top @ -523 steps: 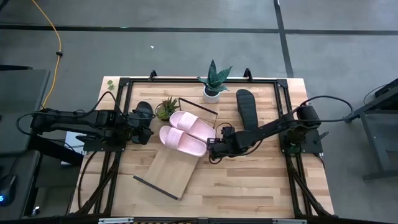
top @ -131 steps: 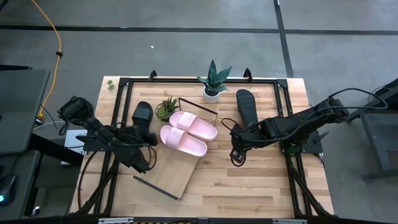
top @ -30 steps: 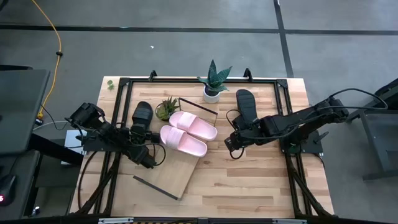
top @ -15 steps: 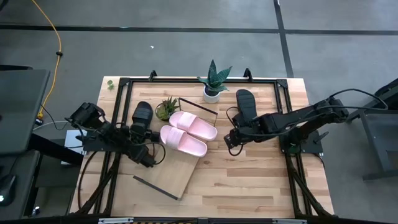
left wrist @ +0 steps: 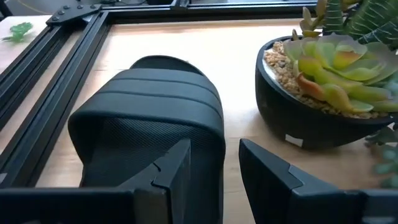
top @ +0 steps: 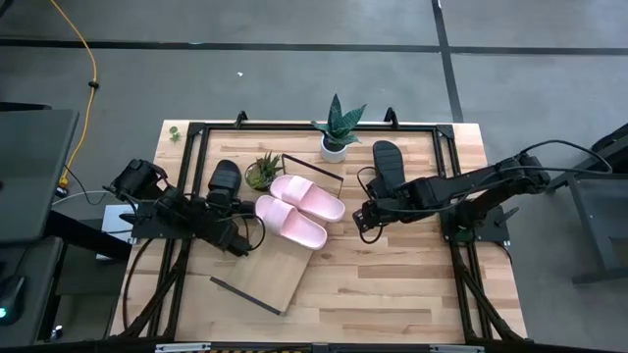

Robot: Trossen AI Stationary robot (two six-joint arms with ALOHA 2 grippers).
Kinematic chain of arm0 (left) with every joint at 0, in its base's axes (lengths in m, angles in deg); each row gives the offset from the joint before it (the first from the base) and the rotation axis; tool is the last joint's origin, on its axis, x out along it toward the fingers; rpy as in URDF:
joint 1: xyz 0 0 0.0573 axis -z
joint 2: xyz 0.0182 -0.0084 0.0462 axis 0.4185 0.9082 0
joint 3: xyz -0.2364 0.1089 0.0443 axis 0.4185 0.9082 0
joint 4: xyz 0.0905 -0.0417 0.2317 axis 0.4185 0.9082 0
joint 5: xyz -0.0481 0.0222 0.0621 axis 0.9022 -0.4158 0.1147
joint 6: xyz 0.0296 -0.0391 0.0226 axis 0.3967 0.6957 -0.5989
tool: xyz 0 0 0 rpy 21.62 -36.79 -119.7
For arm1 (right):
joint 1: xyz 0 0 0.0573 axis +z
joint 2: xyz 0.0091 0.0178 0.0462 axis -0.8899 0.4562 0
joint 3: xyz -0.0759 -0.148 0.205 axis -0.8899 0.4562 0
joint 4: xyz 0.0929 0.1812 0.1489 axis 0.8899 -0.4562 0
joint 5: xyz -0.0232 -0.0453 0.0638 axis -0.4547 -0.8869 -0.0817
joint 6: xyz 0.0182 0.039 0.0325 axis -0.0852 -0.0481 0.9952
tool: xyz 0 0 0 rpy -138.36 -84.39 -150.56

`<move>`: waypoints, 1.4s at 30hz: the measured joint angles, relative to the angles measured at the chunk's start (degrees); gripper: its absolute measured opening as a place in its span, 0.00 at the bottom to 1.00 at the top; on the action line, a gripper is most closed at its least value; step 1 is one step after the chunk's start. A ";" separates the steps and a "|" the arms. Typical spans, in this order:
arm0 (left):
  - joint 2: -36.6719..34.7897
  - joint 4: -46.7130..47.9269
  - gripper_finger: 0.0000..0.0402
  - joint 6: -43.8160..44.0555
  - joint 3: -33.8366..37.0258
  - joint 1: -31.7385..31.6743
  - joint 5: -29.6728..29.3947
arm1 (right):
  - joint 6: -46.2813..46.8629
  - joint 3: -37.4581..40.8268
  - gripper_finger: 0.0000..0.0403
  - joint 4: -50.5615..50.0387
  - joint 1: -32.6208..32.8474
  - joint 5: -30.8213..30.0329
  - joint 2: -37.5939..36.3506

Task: Pick and place slides into the shelf
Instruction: Put the left black slide on the shelf

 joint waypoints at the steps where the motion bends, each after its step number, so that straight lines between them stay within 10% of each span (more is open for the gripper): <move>1: 0.00 0.00 0.32 0.00 0.00 0.00 0.04 | 0.01 0.00 0.36 0.01 0.00 0.00 0.00; 42: -2.71 1.33 0.32 10.43 0.27 0.04 5.85 | 0.41 0.00 0.36 -0.04 0.04 -0.53 0.00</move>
